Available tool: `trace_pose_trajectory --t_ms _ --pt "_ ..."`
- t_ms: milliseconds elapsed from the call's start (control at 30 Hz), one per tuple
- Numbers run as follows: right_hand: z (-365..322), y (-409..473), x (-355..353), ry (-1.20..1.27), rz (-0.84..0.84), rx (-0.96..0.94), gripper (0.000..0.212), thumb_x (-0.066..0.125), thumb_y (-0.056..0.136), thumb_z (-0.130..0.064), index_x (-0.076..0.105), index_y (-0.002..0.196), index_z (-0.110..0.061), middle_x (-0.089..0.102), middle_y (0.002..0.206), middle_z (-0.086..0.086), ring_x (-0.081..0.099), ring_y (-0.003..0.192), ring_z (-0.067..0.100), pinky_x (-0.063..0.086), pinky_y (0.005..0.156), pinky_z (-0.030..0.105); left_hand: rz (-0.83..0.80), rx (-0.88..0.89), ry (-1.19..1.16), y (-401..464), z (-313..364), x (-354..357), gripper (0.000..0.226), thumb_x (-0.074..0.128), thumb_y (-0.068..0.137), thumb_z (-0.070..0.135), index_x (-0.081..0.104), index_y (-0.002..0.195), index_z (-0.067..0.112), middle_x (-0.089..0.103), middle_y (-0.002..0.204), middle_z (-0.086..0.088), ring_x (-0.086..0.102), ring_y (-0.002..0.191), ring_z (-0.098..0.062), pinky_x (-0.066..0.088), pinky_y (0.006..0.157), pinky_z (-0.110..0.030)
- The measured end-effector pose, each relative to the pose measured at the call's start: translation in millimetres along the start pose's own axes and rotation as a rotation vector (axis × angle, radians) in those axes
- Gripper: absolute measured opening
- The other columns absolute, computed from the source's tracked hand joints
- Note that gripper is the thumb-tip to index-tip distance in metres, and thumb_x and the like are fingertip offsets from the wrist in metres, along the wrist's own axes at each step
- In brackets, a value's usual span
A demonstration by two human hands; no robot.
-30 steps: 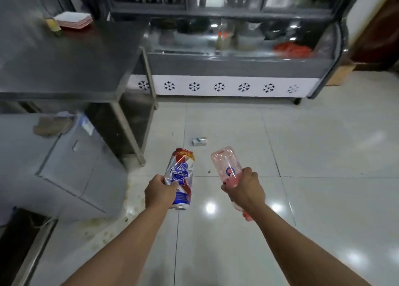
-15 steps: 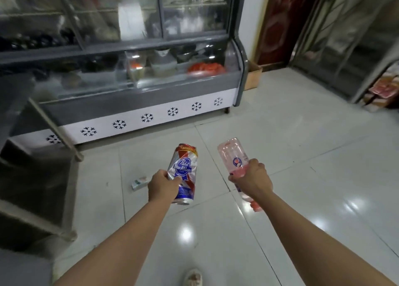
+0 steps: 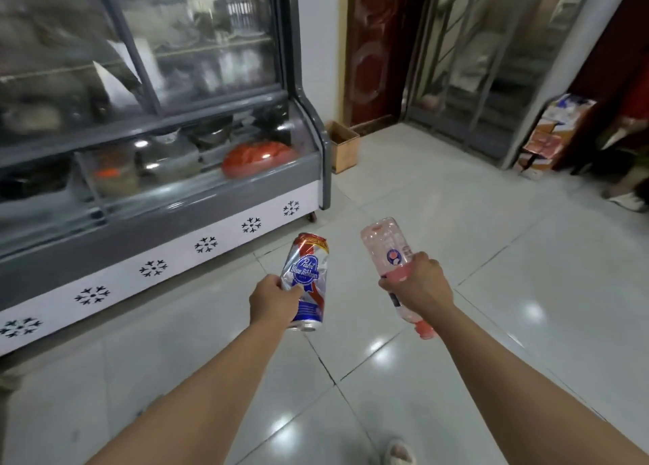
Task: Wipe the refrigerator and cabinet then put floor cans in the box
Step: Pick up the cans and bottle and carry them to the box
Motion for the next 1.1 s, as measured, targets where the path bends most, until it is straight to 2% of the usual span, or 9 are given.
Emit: trace_pose_trajectory --t_ms 133,300,400,567,733,833,933,1100 --pt "1 101 -35 -0.004 0.009 -0.01 0.067 0.075 0.069 -0.04 0.046 0.118 -0.007 0.054 0.112 0.011 0.06 0.096 0.029 0.053 0.079 0.037 0.019 0.001 -0.03 54 71 56 0.029 0.067 0.083 0.022 0.057 0.108 0.013 0.06 0.096 -0.004 0.061 0.078 -0.018 0.045 0.051 -0.021" --pt "-8 219 -80 -0.015 -0.001 -0.025 0.065 0.075 0.069 -0.04 0.046 0.118 -0.008 0.054 0.112 0.009 0.061 0.096 0.028 0.053 0.08 0.037 0.033 -0.016 -0.073 116 154 117 0.03 0.067 0.083 0.022 0.055 0.108 0.012 0.06 0.098 -0.006 0.061 0.079 -0.02 0.046 0.051 -0.023" --pt "-16 281 -96 -0.008 -0.018 -0.032 0.065 0.075 0.069 -0.04 0.046 0.118 -0.008 0.054 0.112 0.008 0.061 0.095 0.027 0.052 0.08 0.037 0.039 -0.007 -0.084 152 198 147 0.026 0.067 0.083 0.022 0.053 0.103 0.013 0.059 0.096 -0.006 0.061 0.076 -0.018 0.046 0.051 -0.023" --pt "-36 383 -113 -0.012 -0.014 -0.04 0.065 0.074 0.07 -0.04 0.045 0.119 -0.009 0.053 0.113 0.008 0.06 0.097 0.027 0.05 0.08 0.036 0.074 -0.006 -0.091 227 258 188 0.022 0.067 0.083 0.022 0.051 0.097 0.016 0.059 0.09 -0.003 0.054 0.059 -0.008 0.037 0.042 -0.018" --pt "-62 495 -125 -0.03 0.011 -0.037 0.062 0.073 0.069 -0.039 0.046 0.116 -0.009 0.057 0.109 0.009 0.062 0.094 0.027 0.053 0.079 0.037 0.076 0.005 -0.098 328 316 228 0.025 0.067 0.083 0.024 0.057 0.103 0.012 0.06 0.092 -0.005 0.054 0.062 -0.012 0.037 0.045 -0.021" --pt "-82 563 -136 -0.035 0.025 -0.02 0.062 0.074 0.07 -0.04 0.046 0.117 -0.009 0.056 0.108 0.008 0.061 0.09 0.026 0.053 0.075 0.035 0.05 -0.003 -0.081 389 354 252 0.02 0.066 0.083 0.025 0.055 0.095 0.014 0.06 0.09 -0.005 0.052 0.058 -0.01 0.037 0.045 -0.022" --pt "-102 626 -142 -0.015 0.032 -0.02 0.063 0.074 0.07 -0.041 0.045 0.118 -0.01 0.052 0.108 0.007 0.058 0.086 0.025 0.048 0.072 0.034 0.035 0.011 -0.093 445 391 272 0.02 0.067 0.082 0.023 0.053 0.087 0.009 0.065 0.093 -0.012 0.055 0.061 -0.016 0.039 0.045 -0.024" --pt "-130 736 -142 -0.037 0.02 -0.022 0.064 0.074 0.071 -0.041 0.044 0.119 -0.011 0.047 0.102 0.004 0.055 0.083 0.023 0.043 0.066 0.03 0.022 -0.019 -0.111 532 449 302 0.025 0.066 0.083 0.023 0.057 0.1 0.008 0.066 0.097 -0.012 0.059 0.064 -0.018 0.042 0.05 -0.024"
Point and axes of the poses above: each hand's wrist, its own y-axis towards the middle knuckle, its own x-axis out of the palm, z = x × y, the point moved 7 cm from there along y, towards the middle knuckle
